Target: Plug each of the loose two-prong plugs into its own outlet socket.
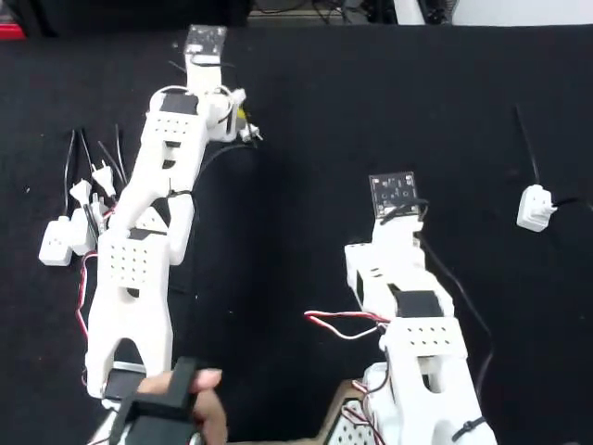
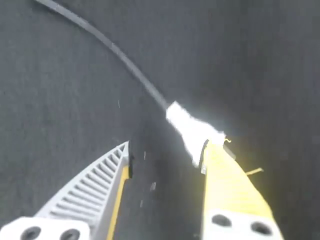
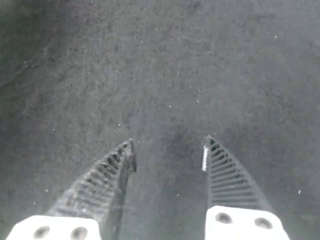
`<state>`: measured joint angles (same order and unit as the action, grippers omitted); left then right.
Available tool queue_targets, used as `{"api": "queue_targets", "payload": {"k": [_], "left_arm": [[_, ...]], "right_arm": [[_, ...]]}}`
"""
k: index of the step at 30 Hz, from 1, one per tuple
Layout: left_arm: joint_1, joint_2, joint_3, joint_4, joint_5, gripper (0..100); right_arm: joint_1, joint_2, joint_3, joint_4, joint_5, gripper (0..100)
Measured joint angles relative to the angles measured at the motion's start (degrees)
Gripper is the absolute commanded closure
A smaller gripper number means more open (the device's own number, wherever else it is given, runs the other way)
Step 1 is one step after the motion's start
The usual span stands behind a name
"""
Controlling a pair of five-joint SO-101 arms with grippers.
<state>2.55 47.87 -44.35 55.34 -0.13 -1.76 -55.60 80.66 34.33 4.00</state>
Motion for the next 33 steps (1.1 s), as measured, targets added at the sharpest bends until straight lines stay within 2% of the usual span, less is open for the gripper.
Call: {"api": "queue_targets", "payload": {"k": [3, 9, 17, 23, 28, 30, 33], "left_arm": [[0.0, 0.44, 0.0, -5.89, 3.08, 76], [0.0, 6.51, 0.0, -16.44, 3.96, 76], [0.0, 12.31, -0.7, -19.16, 4.22, 76], [-1.76, 11.78, -2.29, -11.34, 4.22, 76], [-4.75, 9.23, -2.55, -1.49, 4.22, 77], [-5.8, 7.91, -2.55, 3.6, 2.11, 77], [-6.59, 5.89, -2.55, 11.69, -4.92, 77]], "right_arm": [[0.0, 0.0, 0.0, 0.0, 0.0, 80.0], [0.0, 0.0, 0.0, 0.0, 0.0, 80.0], [0.0, 0.0, 0.0, 0.0, 0.0, 80.0], [0.0, 0.0, 0.0, 0.0, 0.0, 80.0], [0.0, 0.0, 0.0, 0.0, 0.0, 80.0], [0.0, 0.0, 0.0, 0.0, 0.0, 80.0], [0.0, 0.0, 0.0, 0.0, 0.0, 80.0]]}}
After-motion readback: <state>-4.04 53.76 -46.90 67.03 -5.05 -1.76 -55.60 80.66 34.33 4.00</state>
